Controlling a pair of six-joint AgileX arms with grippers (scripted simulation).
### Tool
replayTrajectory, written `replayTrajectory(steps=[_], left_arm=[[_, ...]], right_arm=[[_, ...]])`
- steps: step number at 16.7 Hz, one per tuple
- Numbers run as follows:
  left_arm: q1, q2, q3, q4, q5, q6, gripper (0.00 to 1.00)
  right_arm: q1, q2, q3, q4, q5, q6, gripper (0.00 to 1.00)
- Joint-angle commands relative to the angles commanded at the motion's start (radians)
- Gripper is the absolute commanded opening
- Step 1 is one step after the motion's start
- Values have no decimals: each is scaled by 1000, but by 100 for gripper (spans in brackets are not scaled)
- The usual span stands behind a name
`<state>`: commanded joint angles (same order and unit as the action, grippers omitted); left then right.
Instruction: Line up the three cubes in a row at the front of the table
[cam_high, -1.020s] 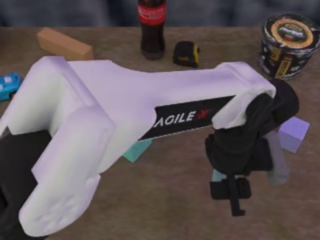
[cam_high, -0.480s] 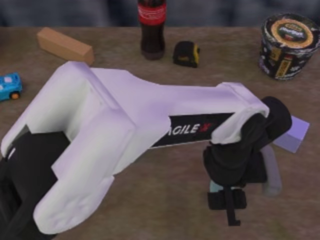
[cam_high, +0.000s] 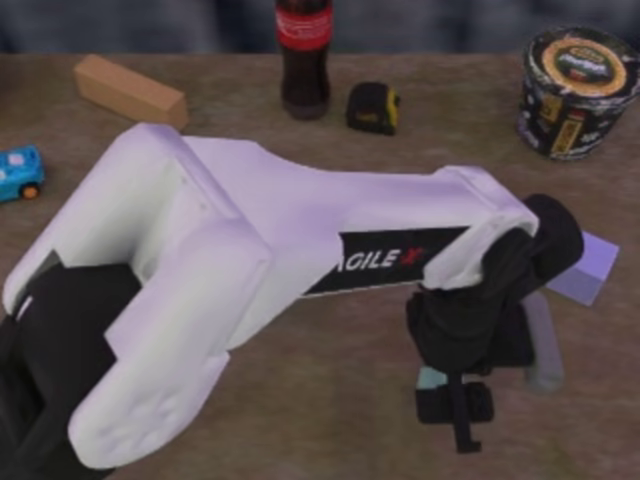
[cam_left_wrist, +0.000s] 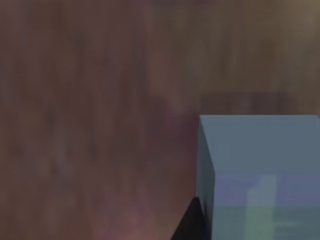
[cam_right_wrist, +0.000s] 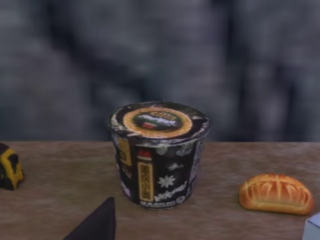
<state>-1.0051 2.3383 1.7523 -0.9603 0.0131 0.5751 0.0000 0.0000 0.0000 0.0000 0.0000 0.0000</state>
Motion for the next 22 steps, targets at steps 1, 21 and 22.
replayTrajectory(steps=[1, 21, 22], left_arm=[[0, 0, 0, 0, 0, 0, 75], [20, -67, 139, -212, 0, -1, 100], [22, -74, 150, -226, -1, -1, 100]], right_arm=[[0, 0, 0, 0, 0, 0, 100], [0, 0, 0, 0, 0, 0, 100], [0, 0, 0, 0, 0, 0, 100]])
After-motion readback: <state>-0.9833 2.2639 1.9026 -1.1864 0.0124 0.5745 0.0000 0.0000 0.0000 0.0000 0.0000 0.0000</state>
